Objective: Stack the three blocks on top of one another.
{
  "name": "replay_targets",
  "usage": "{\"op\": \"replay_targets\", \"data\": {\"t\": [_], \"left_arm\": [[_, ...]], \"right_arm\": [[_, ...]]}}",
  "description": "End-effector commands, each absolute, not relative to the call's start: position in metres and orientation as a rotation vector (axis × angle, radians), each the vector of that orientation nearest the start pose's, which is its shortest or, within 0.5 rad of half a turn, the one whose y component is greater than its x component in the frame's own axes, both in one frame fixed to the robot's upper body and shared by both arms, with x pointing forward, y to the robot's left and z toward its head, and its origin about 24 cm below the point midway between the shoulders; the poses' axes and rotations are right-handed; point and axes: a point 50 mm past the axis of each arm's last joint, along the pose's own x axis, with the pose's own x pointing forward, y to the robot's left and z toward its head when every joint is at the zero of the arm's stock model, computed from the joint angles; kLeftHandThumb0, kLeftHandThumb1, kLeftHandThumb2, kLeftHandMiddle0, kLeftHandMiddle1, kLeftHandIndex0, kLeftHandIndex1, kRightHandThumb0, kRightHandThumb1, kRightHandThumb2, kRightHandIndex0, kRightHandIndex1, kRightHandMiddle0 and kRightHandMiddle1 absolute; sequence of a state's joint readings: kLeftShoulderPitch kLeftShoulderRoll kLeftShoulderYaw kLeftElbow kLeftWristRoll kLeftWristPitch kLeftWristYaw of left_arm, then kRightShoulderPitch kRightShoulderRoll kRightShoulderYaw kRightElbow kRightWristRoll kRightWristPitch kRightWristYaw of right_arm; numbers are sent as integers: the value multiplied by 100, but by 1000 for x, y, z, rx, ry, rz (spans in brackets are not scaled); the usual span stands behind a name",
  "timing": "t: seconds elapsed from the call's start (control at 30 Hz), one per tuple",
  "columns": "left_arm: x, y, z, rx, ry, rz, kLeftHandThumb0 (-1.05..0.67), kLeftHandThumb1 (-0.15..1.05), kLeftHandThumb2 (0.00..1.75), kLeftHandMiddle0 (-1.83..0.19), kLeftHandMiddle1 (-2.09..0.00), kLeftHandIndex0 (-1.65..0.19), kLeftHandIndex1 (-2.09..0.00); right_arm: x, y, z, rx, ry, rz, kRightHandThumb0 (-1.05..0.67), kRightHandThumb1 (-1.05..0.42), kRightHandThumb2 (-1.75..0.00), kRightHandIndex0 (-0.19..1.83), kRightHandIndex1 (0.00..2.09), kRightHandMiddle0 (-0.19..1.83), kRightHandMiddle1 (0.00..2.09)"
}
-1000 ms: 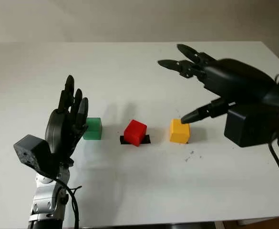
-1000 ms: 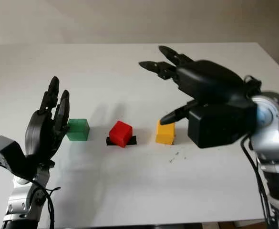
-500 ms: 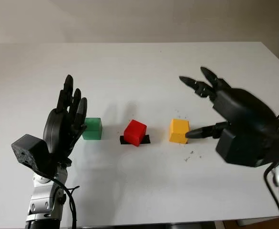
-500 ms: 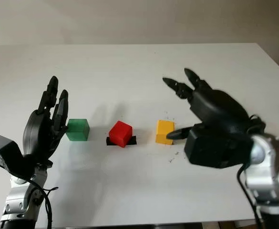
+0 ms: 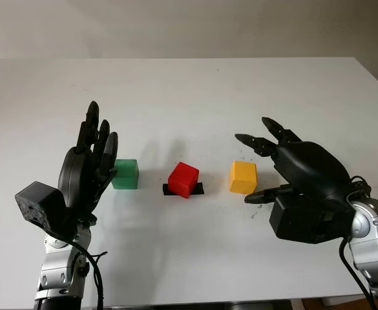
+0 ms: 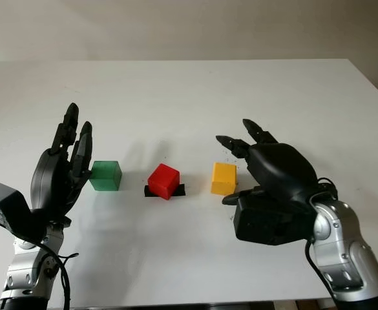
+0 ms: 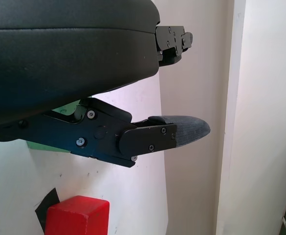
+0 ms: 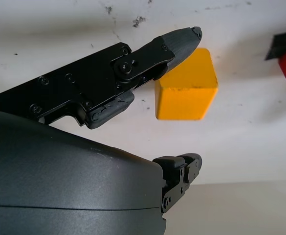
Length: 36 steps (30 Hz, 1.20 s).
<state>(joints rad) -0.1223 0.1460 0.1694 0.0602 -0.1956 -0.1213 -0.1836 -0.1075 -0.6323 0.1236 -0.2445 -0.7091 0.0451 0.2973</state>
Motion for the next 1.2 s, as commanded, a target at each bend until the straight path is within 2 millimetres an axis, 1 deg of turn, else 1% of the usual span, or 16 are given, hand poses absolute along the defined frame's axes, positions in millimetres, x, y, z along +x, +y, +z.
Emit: {"op": "replay_targets", "data": {"t": [0.0,0.37,0.63,0.67,0.73,0.8,1.1,1.17], "left_arm": [[276,202,86,-32,-236,-51,-59,105,50,7,-5,9,-5],[274,203,84,-34,-232,-42,-58,105,48,6,-6,8,-6],[273,203,83,-41,-232,-44,-57,105,48,7,-5,8,-6],[273,203,83,-42,-231,-46,-57,105,47,7,-5,7,-6],[273,202,83,-43,-230,-44,-57,105,47,7,-5,8,-5],[272,202,83,-44,-231,-39,-57,105,47,6,-6,7,-6],[273,201,82,-51,-222,-33,-58,105,44,6,-6,7,-6],[273,201,82,-47,-222,-34,-58,105,44,6,-5,7,-6]], "right_arm": [[263,-196,119,-1371,-150,294,-70,-89,-6,-3,8,37,12],[265,-198,115,-1388,-164,256,-62,-89,-5,12,11,63,23],[267,-199,112,-1380,-189,238,-56,-91,-6,21,11,70,31],[267,-199,112,-1375,-191,238,-56,-91,-6,22,10,69,35],[267,-199,112,-1367,-192,240,-55,-92,-5,24,7,59,55],[267,-200,111,-1363,-197,240,-54,-92,-5,25,6,56,63],[267,-199,111,-1342,-221,234,-48,-92,-5,29,7,58,81],[268,-199,111,-1346,-246,227,-45,-92,-5,33,8,61,90]]}}
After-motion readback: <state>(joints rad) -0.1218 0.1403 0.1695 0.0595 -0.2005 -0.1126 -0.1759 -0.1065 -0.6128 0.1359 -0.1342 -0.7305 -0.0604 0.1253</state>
